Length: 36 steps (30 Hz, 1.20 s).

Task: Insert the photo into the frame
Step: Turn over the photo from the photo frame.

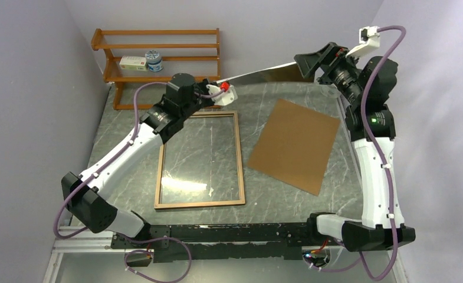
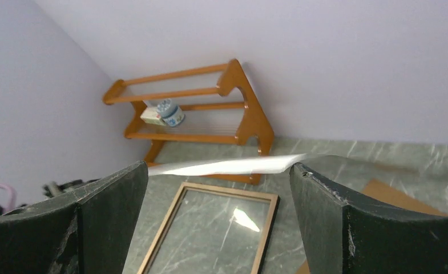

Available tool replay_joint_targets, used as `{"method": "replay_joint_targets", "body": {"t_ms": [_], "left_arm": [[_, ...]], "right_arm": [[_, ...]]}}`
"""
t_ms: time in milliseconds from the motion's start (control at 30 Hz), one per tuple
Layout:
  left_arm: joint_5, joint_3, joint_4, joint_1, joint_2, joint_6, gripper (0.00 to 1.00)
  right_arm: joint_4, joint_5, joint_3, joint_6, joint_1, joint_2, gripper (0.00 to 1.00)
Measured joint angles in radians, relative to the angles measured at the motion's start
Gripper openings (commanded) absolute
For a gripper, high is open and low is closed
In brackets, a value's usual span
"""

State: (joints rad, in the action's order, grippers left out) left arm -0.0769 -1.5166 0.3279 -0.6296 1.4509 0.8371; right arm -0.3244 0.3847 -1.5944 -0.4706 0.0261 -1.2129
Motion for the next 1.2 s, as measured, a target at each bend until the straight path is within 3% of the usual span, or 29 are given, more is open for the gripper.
{"method": "replay_joint_targets", "body": {"t_ms": [133,267,533,800,967,1200], "left_arm": [[-0.012,0.124,-0.223,0.000,-0.004,0.199,0.03],[-0.010,0.155,-0.397,0.000,0.006,0.360,0.03],[0.071,0.131,-0.575,0.000,0.006,0.487,0.03],[0.224,0.121,-0.586,0.000,-0.051,0.445,0.03],[0.314,0.122,-0.620,0.000,-0.127,0.371,0.03],[0.421,0.113,-0.588,0.000,-0.197,0.342,0.03]], "right_arm": [[0.003,0.018,-0.042,-0.001,0.000,0.018,0.99],[0.003,0.042,-0.043,-0.004,0.000,0.042,0.99],[0.004,0.090,-0.018,0.000,0.015,0.038,0.99],[0.016,0.228,0.052,-0.013,0.081,-0.033,0.99],[0.147,0.336,0.233,-0.146,0.096,-0.041,0.99],[0.238,0.370,0.282,-0.205,0.148,-0.062,0.99]]}}
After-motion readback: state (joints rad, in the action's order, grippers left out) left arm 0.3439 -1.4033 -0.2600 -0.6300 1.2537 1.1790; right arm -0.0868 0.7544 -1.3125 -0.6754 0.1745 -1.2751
